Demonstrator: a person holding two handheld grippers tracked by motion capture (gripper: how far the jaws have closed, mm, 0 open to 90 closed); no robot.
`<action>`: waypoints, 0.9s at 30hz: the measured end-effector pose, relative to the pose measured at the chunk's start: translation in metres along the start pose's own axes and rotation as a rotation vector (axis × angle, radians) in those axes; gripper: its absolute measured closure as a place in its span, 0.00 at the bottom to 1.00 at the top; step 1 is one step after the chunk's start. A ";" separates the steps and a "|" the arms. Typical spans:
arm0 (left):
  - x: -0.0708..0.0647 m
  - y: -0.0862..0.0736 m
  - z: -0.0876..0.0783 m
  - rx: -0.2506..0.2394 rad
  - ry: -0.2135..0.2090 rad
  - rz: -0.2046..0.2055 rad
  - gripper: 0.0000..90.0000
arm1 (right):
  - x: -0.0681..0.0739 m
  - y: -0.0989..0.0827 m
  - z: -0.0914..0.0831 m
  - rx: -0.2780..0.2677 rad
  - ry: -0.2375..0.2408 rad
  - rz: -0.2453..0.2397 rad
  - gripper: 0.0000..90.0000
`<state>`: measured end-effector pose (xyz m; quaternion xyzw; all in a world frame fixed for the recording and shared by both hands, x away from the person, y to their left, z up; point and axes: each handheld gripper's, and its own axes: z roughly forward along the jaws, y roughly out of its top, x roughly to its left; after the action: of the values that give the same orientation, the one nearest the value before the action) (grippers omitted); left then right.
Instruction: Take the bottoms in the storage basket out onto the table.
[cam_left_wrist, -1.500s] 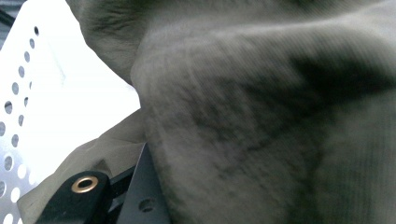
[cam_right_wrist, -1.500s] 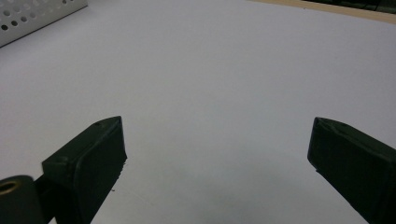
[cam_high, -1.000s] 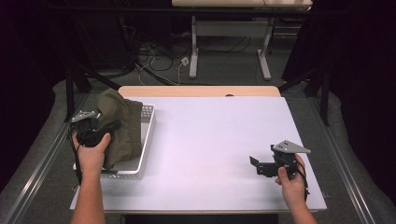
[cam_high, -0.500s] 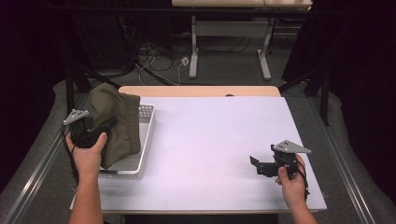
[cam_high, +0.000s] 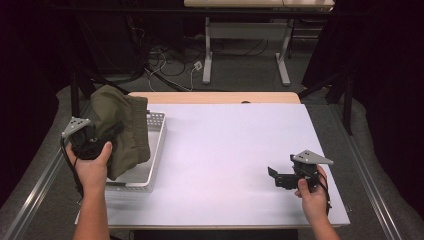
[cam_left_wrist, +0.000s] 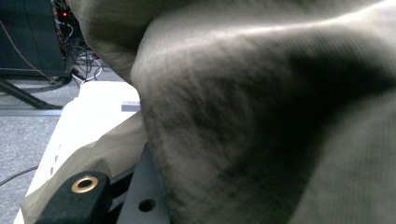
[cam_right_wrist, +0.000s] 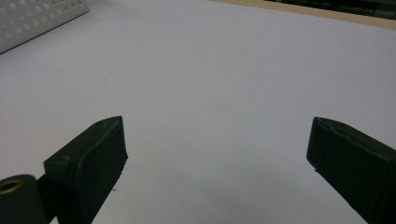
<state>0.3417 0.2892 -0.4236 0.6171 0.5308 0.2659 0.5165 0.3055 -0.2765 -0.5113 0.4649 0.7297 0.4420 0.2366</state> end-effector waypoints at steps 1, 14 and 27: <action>0.000 0.000 -0.001 -0.005 0.001 0.001 0.80 | 0.000 0.000 0.000 -0.003 -0.005 -0.001 0.05; -0.009 0.005 -0.011 -0.080 -0.023 -0.001 0.80 | 0.000 0.000 0.000 -0.003 -0.003 -0.004 0.05; -0.034 0.016 -0.024 -0.125 -0.101 0.047 0.80 | 0.000 0.001 -0.001 -0.003 -0.008 -0.012 0.05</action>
<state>0.3167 0.2678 -0.3938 0.6085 0.4717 0.2790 0.5739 0.3052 -0.2767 -0.5103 0.4619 0.7308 0.4398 0.2430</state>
